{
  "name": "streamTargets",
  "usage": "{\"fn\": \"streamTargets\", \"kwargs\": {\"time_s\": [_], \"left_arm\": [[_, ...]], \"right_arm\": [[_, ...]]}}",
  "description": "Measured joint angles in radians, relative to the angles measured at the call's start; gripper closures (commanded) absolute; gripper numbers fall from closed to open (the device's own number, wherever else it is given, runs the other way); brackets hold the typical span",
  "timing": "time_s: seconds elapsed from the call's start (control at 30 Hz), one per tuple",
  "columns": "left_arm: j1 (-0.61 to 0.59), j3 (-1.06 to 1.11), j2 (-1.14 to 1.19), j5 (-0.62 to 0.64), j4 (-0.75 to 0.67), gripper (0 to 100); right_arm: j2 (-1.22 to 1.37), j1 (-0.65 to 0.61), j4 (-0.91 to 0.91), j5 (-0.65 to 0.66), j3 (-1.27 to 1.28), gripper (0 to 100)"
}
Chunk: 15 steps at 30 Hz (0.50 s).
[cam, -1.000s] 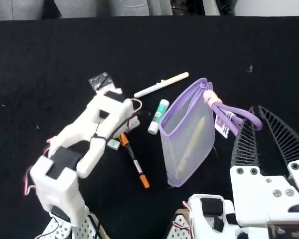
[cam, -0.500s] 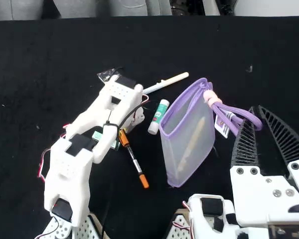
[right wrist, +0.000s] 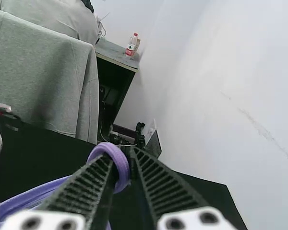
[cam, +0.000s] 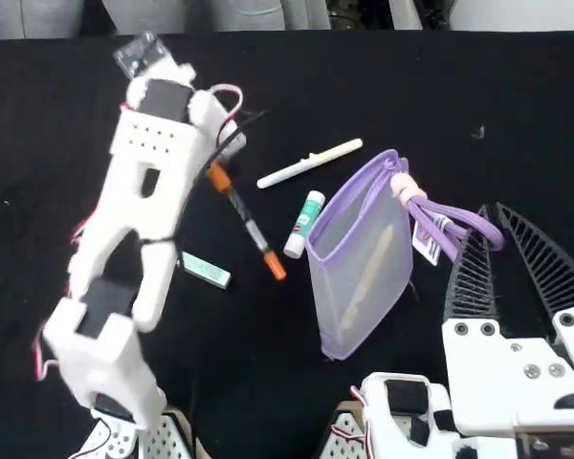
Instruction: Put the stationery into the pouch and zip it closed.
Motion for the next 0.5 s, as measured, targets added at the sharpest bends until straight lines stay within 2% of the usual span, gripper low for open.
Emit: {"fn": "streamTargets", "kwargs": {"time_s": [0.2, 0.37, 0.5], "left_arm": [[0.026, -0.046, -0.272, -0.038, -0.008, 97], [0.028, -0.046, -0.505, -0.044, -0.109, 97], [0.132, -0.048, -0.669, -0.089, -0.166, 97]], "right_arm": [[0.0, 0.0, 0.0, 0.0, 0.0, 98.8], [0.0, 0.0, 0.0, 0.0, 0.0, 98.8], [0.0, 0.0, 0.0, 0.0, 0.0, 98.8]]}}
